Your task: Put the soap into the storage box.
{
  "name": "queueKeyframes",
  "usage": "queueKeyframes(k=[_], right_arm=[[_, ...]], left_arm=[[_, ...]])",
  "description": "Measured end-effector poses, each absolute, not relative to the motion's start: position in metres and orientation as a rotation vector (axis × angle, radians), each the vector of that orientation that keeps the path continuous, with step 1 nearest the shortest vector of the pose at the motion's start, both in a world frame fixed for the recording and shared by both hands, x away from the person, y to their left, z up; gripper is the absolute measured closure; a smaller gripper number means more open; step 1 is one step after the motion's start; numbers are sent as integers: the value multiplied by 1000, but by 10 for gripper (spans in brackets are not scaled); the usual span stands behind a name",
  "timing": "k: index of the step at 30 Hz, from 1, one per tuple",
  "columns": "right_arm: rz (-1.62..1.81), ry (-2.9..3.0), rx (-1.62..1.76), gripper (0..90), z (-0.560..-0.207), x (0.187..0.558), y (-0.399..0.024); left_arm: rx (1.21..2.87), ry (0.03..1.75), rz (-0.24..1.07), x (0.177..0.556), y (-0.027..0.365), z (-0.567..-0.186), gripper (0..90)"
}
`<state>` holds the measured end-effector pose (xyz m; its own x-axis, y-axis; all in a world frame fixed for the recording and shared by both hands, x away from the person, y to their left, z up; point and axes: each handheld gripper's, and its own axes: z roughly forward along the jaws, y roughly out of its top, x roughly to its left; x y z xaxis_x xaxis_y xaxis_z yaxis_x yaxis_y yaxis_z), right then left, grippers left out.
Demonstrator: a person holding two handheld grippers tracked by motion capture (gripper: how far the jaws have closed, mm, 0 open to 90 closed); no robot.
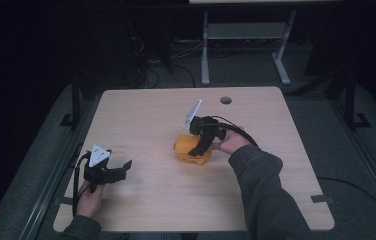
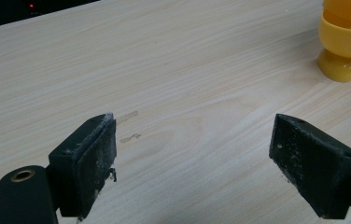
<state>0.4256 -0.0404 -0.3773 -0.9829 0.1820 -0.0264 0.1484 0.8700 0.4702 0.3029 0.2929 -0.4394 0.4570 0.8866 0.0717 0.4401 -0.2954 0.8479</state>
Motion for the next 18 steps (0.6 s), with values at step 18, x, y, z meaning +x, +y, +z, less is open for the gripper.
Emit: queueKeyframes(k=[18], right_arm=[[762, 2941, 313, 171, -370, 419, -57]], left_arm=[[1913, 1111, 709, 303, 292, -439, 141]])
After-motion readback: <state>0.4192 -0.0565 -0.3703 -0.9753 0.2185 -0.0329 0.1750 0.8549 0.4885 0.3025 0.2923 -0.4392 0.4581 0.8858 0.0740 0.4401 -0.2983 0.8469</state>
